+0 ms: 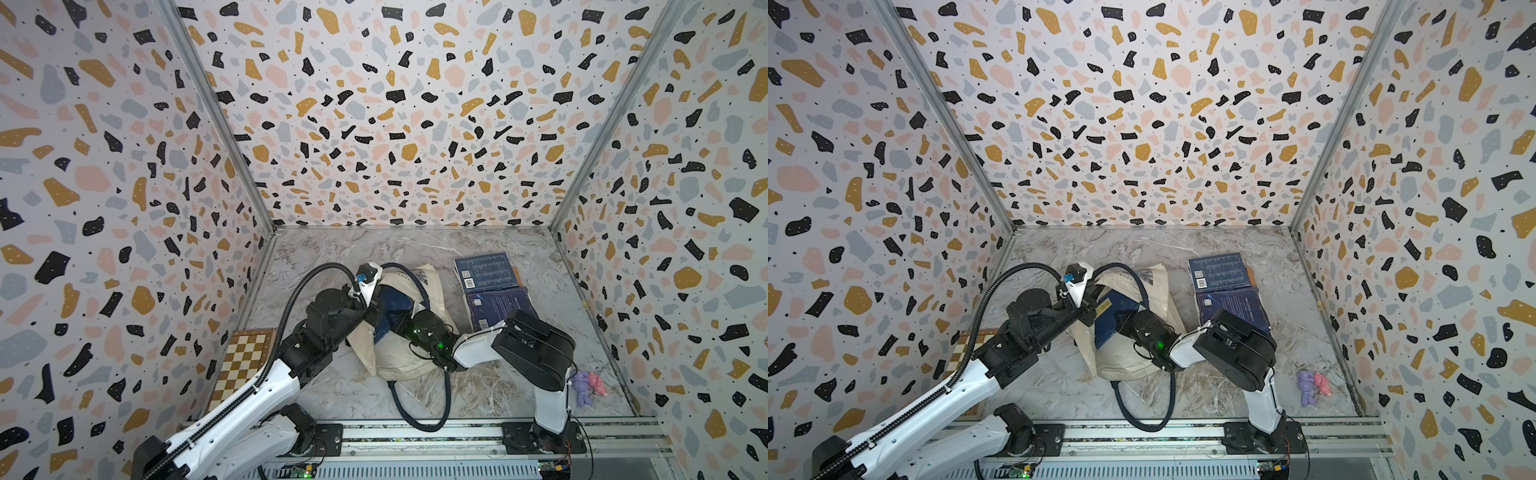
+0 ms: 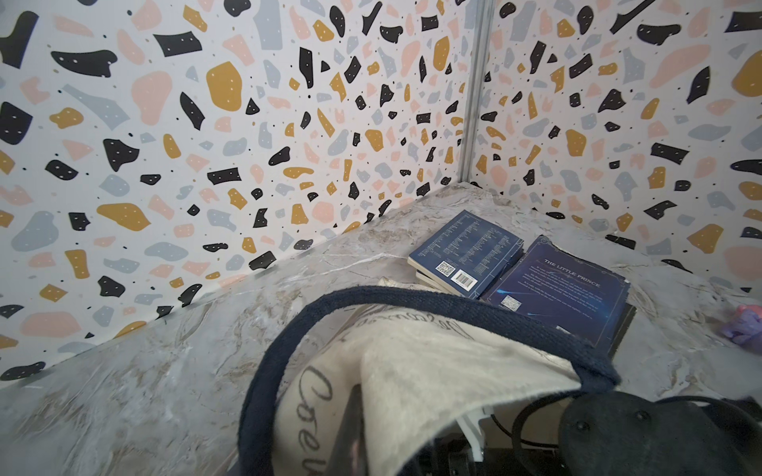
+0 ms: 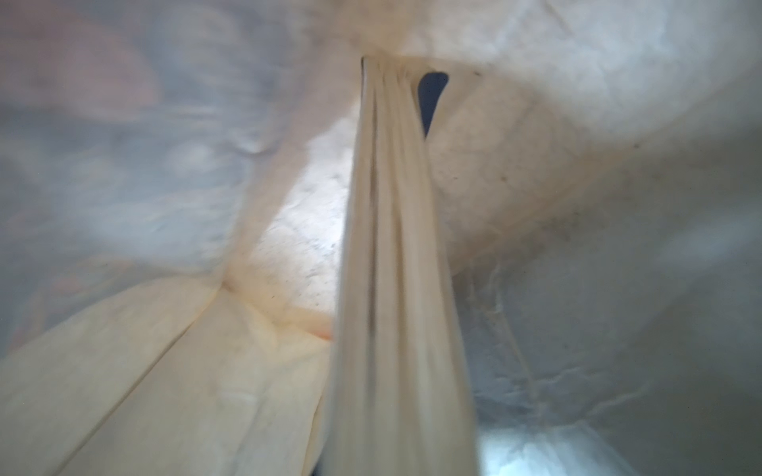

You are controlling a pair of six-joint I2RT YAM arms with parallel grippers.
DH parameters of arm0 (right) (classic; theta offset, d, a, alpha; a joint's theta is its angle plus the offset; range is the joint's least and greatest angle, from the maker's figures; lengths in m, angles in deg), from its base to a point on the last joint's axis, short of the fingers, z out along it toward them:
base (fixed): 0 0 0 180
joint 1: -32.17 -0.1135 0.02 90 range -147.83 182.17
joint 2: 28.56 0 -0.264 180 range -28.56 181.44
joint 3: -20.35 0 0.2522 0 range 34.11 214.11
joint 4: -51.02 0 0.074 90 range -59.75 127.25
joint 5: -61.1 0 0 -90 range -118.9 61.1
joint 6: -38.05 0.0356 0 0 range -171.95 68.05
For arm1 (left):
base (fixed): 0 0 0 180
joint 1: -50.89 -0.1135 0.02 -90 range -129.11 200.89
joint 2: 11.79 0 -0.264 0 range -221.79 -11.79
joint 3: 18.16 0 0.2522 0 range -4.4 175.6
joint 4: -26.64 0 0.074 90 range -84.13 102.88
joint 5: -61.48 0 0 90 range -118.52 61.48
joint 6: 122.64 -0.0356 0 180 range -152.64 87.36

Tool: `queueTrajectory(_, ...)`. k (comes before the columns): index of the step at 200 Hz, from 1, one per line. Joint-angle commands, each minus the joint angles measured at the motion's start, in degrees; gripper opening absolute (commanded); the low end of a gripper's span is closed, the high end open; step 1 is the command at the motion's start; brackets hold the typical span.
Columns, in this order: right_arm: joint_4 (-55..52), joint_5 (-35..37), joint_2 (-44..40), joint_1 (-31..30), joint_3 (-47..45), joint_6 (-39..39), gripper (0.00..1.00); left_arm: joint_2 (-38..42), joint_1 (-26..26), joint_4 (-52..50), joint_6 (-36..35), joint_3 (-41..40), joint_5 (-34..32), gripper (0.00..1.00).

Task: Take out the books from the canvas bag
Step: Pick up the book from the canvas bag.

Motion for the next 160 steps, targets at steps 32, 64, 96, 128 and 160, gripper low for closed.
queueTrajectory(32, -7.19, -2.31, -6.7, -0.5, 2.08, -10.62, 0.0, -3.76, 0.34, -1.67, -0.33, 4.69, -7.76, 0.0)
queueTrajectory(64, -9.71, -3.7, -9.16, -0.46, 2.07, -15.45, 0.0, -4.84, 0.34, -2.4, -0.12, 5.1, -8.7, 0.0)
queueTrajectory(96, -12.95, -5.75, -11.95, -0.49, 2.34, -20.44, 0.0, -5.41, 0.34, -2.65, -0.15, 5.33, -9.52, 0.0)
queueTrajectory(128, -16.91, -8.68, -14.05, -0.27, 3.16, -24.22, 0.0, -5.84, 0.34, -3.17, -0.06, 5.6, -10.86, 0.0)
queueTrajectory(160, -19.09, -11.73, -14.73, 0.3, 3.34, -26.01, 0.0, -6.17, 0.34, -3.7, -0.05, 5.91, -12.82, 0.0)
